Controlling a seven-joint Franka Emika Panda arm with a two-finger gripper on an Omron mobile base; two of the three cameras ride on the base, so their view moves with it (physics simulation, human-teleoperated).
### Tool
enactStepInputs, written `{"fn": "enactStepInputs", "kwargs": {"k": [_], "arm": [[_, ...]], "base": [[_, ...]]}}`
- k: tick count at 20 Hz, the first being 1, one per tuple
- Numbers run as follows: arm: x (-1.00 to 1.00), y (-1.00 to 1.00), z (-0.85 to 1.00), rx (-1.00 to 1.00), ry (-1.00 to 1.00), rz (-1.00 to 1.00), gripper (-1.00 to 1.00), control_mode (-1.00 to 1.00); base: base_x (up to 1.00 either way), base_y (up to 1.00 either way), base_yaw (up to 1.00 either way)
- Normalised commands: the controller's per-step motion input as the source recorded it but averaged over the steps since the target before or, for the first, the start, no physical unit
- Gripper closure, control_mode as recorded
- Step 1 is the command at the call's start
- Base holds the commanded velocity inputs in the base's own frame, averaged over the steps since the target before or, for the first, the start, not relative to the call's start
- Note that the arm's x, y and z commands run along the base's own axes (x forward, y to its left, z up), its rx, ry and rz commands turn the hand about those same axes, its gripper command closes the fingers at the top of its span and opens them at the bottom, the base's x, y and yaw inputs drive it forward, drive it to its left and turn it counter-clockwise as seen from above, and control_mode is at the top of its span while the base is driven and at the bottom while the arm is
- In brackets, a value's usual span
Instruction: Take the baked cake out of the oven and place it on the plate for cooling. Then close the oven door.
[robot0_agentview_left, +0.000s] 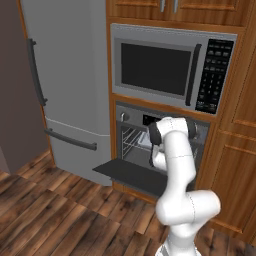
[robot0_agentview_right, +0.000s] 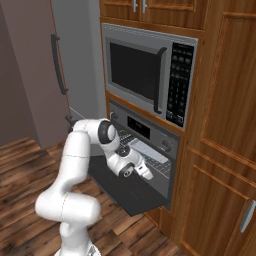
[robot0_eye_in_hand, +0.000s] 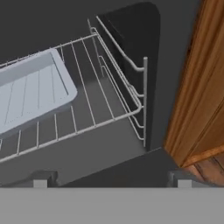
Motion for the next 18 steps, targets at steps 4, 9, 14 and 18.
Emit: {"fn": "enactStepInputs", "kwargs": {"k": [4, 9, 14, 18], "arm": [[0.00, 0.87, 1.00, -0.01, 0.30, 0.04, -1.00, -1.00], [0.00, 1.00, 1.00, 0.00, 0.38, 0.13, -1.00, -1.00], [0.00, 0.99, 1.00, -0.03, 0.45, 0.07, -1.00, -1.00], [0.12, 0.83, 1.00, -0.02, 0.36, 0.04, -1.00, -1.00]], "base": [[0.00, 0.00, 0.00], [0.00, 0.00, 0.00], [0.00, 0.00, 0.00], [0.00, 0.00, 0.00]]}}
